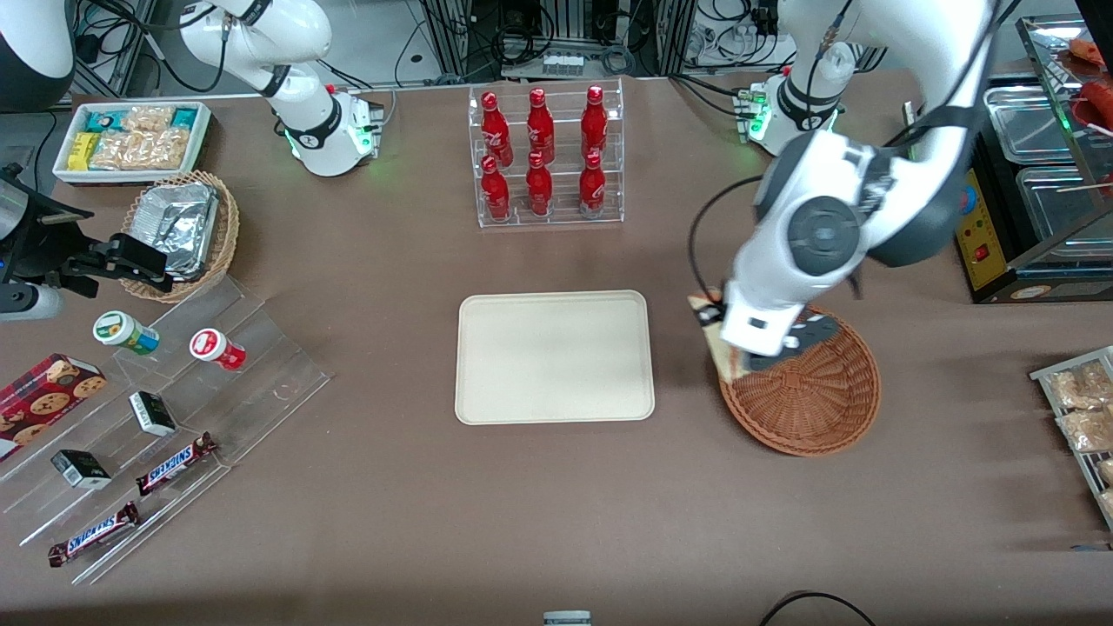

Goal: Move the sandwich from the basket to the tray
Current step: 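Carry the sandwich with the left gripper over the cream tray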

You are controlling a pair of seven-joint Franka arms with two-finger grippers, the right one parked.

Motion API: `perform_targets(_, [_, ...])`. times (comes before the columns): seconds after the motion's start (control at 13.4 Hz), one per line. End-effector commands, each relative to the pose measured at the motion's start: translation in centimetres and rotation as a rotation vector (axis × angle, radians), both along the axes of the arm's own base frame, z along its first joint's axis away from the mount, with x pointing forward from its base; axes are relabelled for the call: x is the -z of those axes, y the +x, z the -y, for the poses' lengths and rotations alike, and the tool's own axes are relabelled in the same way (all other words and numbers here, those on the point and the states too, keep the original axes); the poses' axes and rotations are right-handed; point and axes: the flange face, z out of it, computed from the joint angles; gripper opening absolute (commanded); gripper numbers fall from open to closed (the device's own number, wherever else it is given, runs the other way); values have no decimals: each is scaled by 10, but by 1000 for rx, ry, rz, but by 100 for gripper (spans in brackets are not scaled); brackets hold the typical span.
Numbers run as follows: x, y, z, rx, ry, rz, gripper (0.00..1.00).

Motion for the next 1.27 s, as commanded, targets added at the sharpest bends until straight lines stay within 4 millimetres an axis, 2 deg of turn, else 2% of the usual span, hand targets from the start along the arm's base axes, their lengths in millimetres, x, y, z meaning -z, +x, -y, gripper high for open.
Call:
perform_targets(0.0, [13,6,38,38,0,-5,0])
perform_targets(0.37, [50,-9,106,125,-26,0,0])
perform_targets(0.6, [79,-22,135,166,-26,-2,0])
perform_targets(0.97, [123,-38,175,215,-21,66,0])
perform_targets(1.19, [143,-45,186,227,-20,60,0])
